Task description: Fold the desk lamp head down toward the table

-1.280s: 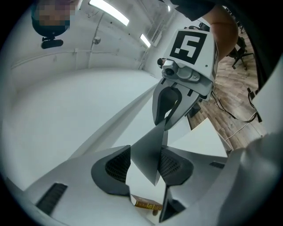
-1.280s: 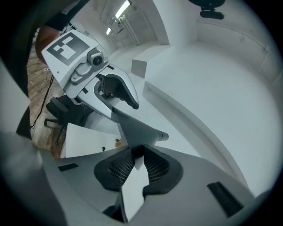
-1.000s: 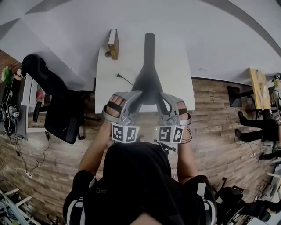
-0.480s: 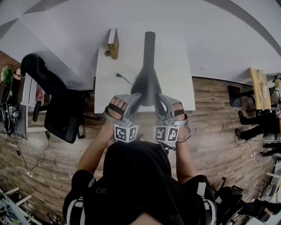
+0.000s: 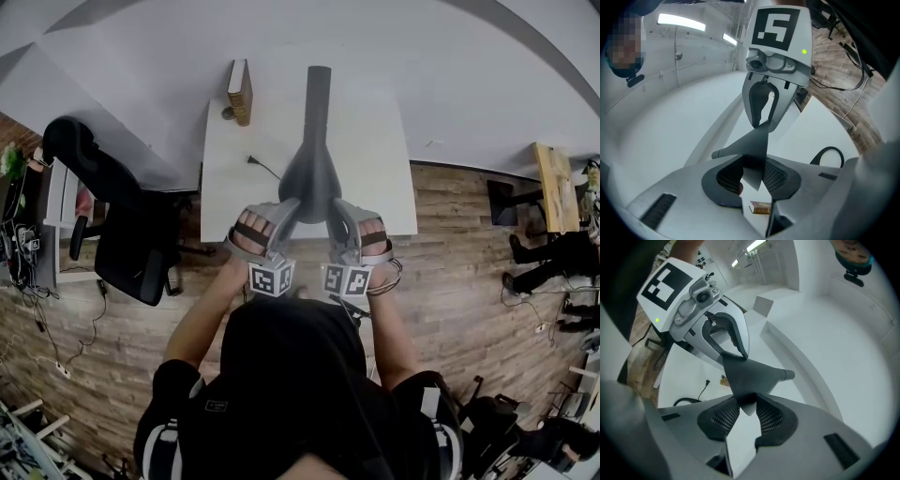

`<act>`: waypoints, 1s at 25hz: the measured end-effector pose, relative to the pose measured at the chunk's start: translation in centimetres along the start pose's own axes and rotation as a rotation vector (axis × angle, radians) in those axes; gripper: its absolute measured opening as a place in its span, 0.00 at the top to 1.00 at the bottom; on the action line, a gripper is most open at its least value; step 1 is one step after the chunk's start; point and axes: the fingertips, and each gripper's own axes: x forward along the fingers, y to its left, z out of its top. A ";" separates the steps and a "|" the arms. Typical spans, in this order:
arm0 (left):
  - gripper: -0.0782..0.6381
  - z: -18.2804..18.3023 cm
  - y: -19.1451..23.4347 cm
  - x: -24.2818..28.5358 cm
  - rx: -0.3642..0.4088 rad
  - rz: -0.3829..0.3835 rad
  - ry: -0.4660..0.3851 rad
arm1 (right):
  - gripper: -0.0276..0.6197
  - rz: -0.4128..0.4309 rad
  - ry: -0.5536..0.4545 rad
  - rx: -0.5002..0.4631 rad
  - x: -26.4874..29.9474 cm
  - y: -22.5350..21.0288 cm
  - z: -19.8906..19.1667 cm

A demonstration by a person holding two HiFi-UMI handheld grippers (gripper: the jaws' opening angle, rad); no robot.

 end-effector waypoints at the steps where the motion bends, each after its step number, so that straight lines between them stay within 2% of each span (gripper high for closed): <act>1: 0.73 -0.1 -0.2 0.1 0.011 0.010 0.001 | 0.77 -0.006 -0.002 -0.009 0.1 0.2 -0.1; 13: 0.71 -1.6 -3.0 1.5 0.093 0.062 0.016 | 0.75 -0.051 0.010 -0.076 2.0 2.1 -1.9; 25: 0.69 -2.3 -4.5 2.6 0.102 0.056 0.010 | 0.75 -0.099 0.025 -0.110 3.3 3.0 -3.1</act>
